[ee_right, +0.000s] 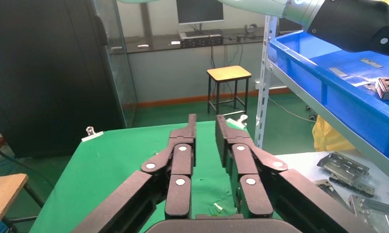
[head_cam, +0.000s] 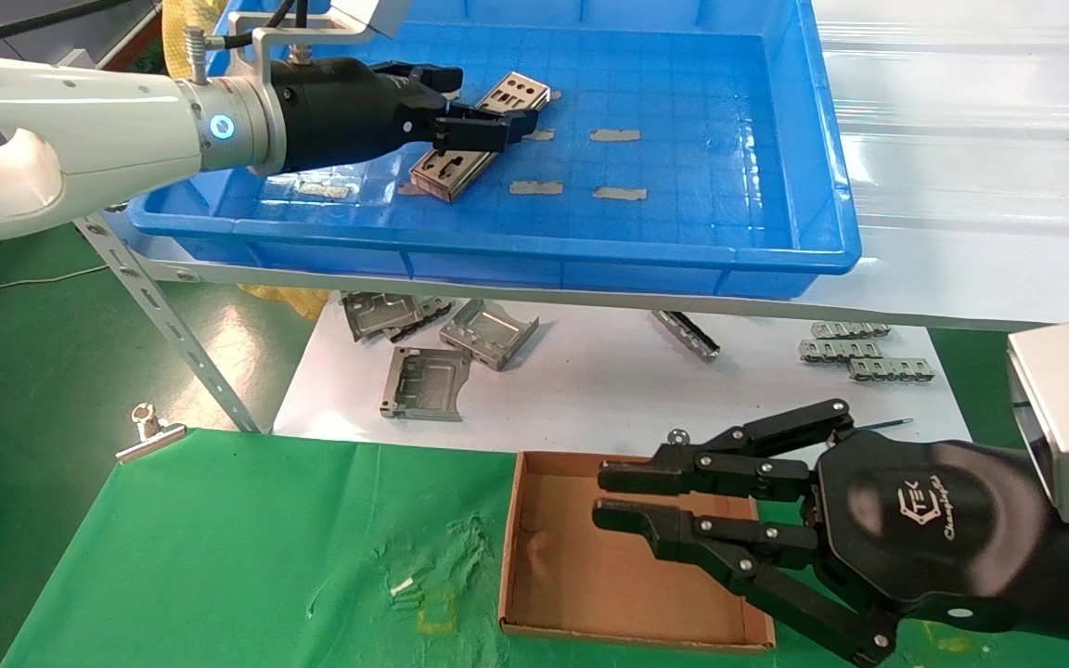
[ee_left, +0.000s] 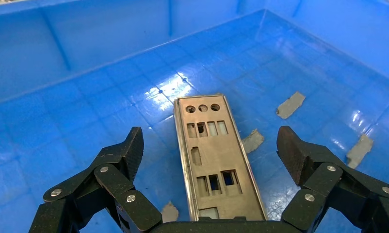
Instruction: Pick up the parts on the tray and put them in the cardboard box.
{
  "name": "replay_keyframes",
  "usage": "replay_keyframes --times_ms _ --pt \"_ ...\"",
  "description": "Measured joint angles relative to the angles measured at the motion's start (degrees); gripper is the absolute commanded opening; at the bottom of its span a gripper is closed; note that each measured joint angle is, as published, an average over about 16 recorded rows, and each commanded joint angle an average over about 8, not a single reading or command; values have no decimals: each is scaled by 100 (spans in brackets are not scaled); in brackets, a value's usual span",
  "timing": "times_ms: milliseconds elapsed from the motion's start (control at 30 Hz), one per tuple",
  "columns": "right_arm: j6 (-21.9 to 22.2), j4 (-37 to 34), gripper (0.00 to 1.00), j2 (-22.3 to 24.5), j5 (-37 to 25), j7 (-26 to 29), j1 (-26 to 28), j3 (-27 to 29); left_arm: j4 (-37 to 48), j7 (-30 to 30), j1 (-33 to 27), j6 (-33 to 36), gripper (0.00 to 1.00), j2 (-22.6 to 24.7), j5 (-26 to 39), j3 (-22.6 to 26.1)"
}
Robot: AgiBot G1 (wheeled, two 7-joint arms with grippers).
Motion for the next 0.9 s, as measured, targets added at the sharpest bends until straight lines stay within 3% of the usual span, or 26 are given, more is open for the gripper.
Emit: replay_keyframes --times_ms 133,200,900 --pt "0 0 100 0 0 0 0 0 -48 -91 28 -43 8 -2 -9 31" --pt "0 0 100 0 0 0 0 -1 -73 -119 41 -61 0 -3 -10 49" --pt "1 0 100 1 2 -1 1 -3 -279 -77 111 -238 0 -5 -69 239"
